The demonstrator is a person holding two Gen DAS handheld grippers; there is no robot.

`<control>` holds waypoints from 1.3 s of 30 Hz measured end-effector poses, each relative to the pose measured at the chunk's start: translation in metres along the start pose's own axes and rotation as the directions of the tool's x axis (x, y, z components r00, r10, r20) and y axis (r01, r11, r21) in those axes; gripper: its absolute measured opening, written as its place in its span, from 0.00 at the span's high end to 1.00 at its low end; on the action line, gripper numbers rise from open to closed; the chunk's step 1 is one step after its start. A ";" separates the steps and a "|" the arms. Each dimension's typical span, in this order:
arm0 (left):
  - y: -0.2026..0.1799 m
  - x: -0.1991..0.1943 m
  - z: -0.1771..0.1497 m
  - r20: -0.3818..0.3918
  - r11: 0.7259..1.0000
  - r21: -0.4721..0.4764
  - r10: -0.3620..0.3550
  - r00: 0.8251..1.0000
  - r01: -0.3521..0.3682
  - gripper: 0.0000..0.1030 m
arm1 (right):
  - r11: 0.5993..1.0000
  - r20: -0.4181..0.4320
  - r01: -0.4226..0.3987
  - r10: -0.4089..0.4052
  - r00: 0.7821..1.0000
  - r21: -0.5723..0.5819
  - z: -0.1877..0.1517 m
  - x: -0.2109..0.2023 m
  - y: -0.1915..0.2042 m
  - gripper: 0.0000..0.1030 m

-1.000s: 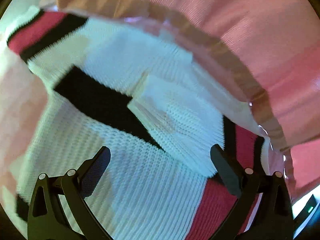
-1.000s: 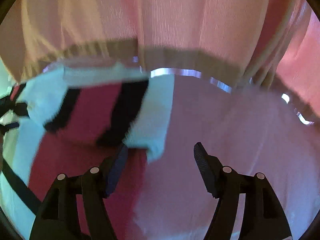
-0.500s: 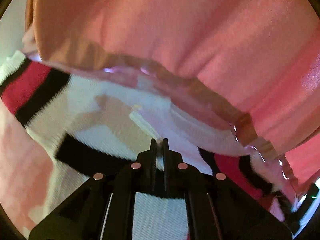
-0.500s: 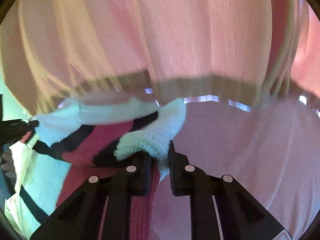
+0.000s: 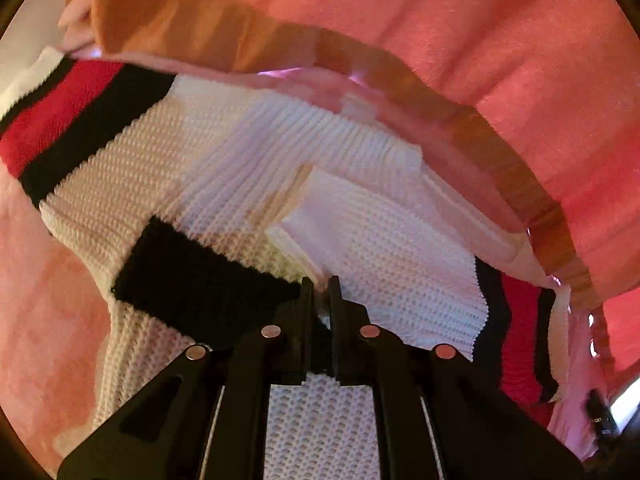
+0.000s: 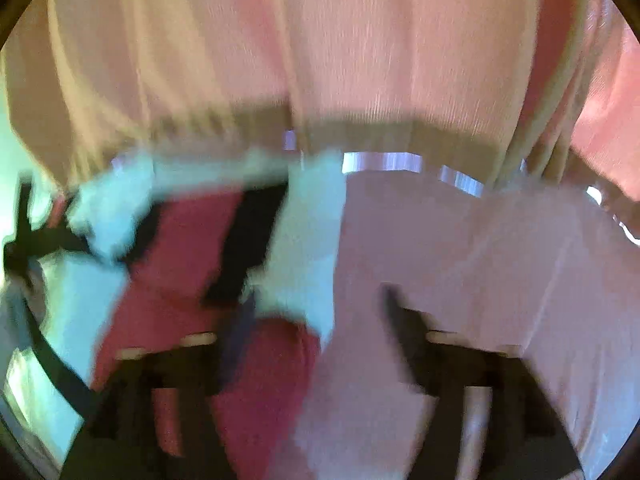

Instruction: Fold small clothes

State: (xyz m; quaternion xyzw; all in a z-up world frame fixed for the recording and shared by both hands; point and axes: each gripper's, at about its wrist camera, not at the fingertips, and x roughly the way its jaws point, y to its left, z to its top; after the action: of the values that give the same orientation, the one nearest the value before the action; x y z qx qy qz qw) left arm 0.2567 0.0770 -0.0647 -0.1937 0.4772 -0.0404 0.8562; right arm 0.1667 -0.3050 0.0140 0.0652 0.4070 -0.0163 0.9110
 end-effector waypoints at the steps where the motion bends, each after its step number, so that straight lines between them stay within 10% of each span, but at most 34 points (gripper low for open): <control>1: 0.000 0.000 0.002 0.000 1.000 -0.002 -0.002 1.000 0.002 0.92 | 0.999 0.027 -0.020 0.019 0.999 0.034 0.010 0.002 -0.002 0.15; 8: -0.002 -0.001 0.001 0.003 1.000 0.026 0.008 1.000 -0.008 0.92 | 0.993 -0.136 0.014 0.003 0.991 0.119 0.062 0.124 0.001 0.28; 10: -0.004 0.003 0.002 0.002 0.999 0.037 0.013 1.000 -0.013 0.93 | 0.986 -0.192 -0.020 0.052 0.980 0.163 0.063 0.150 -0.002 0.92; 14: -0.006 0.007 0.004 -0.002 0.998 0.060 0.018 1.000 -0.018 0.92 | 0.980 -0.067 -0.035 0.049 0.997 0.196 0.066 0.133 -0.023 0.93; 16: -0.007 0.009 0.003 -0.005 0.997 0.075 0.012 1.000 -0.011 0.90 | 0.979 -0.157 0.040 -0.008 0.988 0.201 0.053 0.156 -0.040 0.92; 23: -0.007 0.008 0.002 0.005 0.997 0.074 0.023 1.000 -0.023 0.90 | 0.984 -0.044 -0.091 0.099 0.994 0.156 0.052 0.064 -0.011 0.88; 26: -0.008 0.007 0.001 0.004 0.996 0.079 0.032 0.999 -0.032 0.90 | 0.988 -0.119 -0.143 0.149 0.982 0.057 0.027 0.049 0.022 0.90; 29: -0.007 0.006 0.001 0.005 0.997 0.073 0.037 0.999 -0.038 0.90 | 0.999 -0.269 -0.003 -0.007 0.963 -0.035 -0.014 0.083 0.024 1.00; 39: -0.001 -0.005 0.003 -0.004 0.999 0.045 0.004 1.000 -0.004 0.90 | 0.996 -0.247 0.060 -0.074 0.966 -0.065 -0.034 0.080 0.035 1.00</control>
State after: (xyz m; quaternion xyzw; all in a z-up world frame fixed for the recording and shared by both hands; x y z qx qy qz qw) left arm 0.2566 0.0783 -0.0595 -0.1732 0.4785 -0.0498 0.8594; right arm 0.1975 -0.2635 -0.0640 0.0271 0.5203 -0.0274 0.8531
